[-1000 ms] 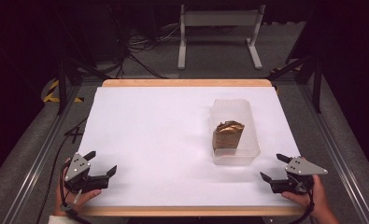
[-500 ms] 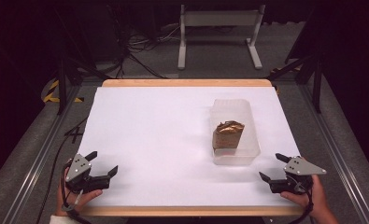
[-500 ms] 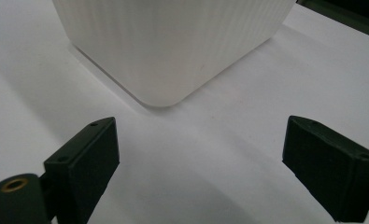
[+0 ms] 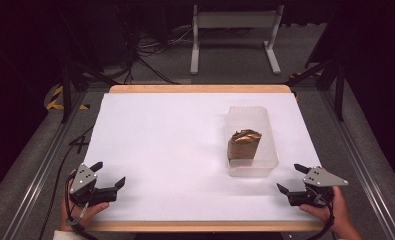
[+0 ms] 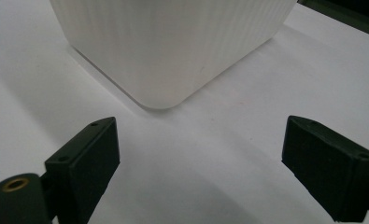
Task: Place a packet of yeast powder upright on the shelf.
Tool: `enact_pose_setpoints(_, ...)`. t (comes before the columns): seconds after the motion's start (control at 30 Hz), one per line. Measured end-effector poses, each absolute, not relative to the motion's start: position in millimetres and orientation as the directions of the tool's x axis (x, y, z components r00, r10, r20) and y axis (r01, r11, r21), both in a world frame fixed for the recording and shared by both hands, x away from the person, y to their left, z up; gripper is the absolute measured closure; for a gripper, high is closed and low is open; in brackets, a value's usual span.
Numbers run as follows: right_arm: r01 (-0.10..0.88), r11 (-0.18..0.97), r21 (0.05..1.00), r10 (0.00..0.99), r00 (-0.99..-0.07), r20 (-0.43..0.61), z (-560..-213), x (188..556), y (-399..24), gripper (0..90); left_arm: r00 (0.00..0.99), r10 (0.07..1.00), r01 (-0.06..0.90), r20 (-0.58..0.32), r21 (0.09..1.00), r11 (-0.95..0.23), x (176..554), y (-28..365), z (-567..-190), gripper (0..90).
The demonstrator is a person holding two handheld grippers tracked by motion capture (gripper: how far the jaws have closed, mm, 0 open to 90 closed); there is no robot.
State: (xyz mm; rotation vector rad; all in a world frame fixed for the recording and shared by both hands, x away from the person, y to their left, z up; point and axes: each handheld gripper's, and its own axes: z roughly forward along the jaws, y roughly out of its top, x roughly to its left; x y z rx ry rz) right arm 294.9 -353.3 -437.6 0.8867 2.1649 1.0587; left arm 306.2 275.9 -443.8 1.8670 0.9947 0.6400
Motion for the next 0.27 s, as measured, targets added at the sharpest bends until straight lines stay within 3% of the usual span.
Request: enact_pose_setpoints(0.27,0.319,0.458,0.83,0.766,-0.615,-0.186,-438.7,292.8,-357.4,11.7,0.554,0.832,0.381,0.029,0.88,-0.284,310.4,271.0,-443.6,6.6)
